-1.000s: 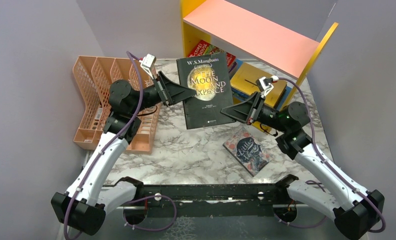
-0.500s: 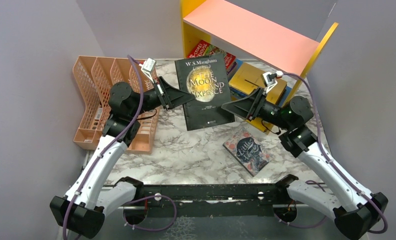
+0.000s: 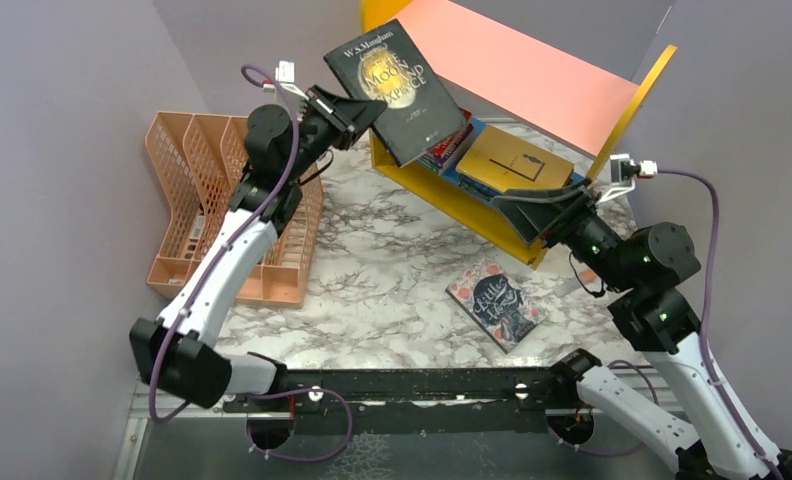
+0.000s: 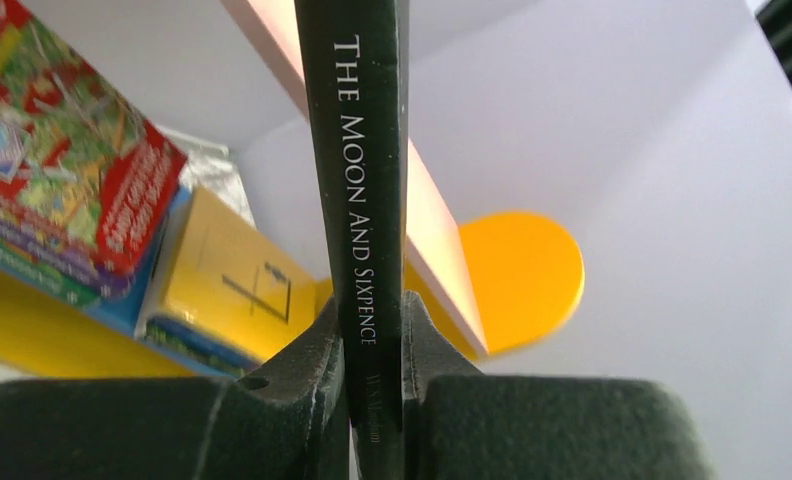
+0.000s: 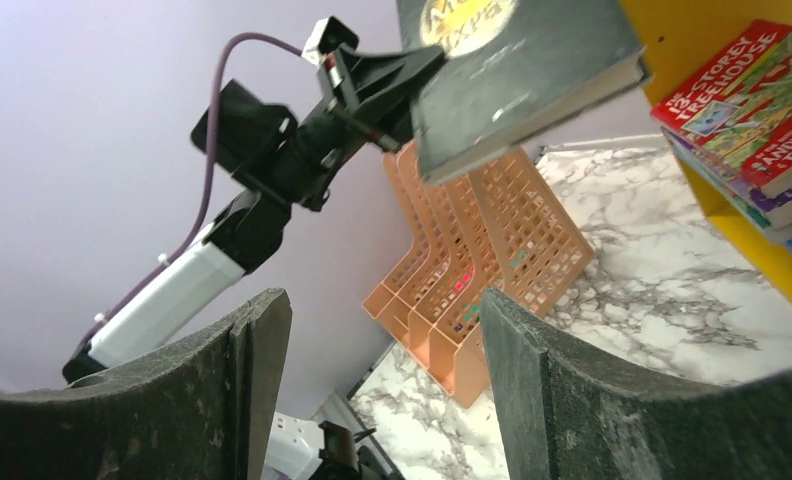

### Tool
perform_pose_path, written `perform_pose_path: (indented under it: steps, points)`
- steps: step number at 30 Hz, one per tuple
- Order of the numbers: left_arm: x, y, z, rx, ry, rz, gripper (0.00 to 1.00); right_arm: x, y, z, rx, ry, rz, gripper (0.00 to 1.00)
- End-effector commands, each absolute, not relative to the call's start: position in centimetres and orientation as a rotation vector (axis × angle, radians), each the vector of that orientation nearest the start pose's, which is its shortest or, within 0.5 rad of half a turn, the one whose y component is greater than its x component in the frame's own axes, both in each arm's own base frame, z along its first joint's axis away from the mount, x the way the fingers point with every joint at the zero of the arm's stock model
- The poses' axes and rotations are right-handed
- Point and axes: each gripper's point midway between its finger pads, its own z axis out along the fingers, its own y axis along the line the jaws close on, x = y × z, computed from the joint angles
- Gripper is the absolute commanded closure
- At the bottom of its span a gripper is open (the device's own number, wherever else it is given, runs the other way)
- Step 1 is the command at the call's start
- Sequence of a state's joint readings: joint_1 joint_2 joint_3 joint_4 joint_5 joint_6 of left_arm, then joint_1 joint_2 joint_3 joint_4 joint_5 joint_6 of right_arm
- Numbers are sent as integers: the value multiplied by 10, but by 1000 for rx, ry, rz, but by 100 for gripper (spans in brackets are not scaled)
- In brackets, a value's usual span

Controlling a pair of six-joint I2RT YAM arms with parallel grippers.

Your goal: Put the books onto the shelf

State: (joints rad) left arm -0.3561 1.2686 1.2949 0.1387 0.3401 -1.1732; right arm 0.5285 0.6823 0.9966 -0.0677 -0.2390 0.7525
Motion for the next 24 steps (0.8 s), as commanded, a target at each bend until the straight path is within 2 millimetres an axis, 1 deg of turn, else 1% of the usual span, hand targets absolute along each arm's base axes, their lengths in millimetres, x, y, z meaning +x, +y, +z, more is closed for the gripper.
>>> perform_pose_path:
  steps: [1,3,5,8,11,12,13,15,17,20,24]
  points:
    - [376,-219,555,-418,1191,-1507,100,197,181,437,-51,1434,1132,26]
    - [392,-228,562,-472,1166,-1523,100,193,181,436,-57,1436,1140,26]
    - [407,-238,564,-513,1156,-1546,100,189,182,433,-63,1442,1157,26]
    - [422,-251,571,-560,1124,-1562,100,185,185,426,-73,1454,1188,26]
    - [432,-267,576,-591,1102,-1585,100,185,188,417,-73,1480,1203,26]
    - [439,-272,574,-604,1103,-1593,100,185,189,415,-73,1488,1206,26]
    - [439,-274,578,-606,1093,-1604,100,184,189,414,-75,1493,1212,26]
    - [445,-279,577,-621,1085,-1602,100,183,190,411,-85,1502,1214,26]
    - [450,-281,574,-653,1073,-1576,100,183,190,409,-84,1511,1212,26]
    - [461,-280,564,-709,1066,-1513,100,182,190,407,-82,1519,1210,26]
    - [476,-278,549,-751,1074,-1435,93,181,189,407,-85,1520,1205,26]
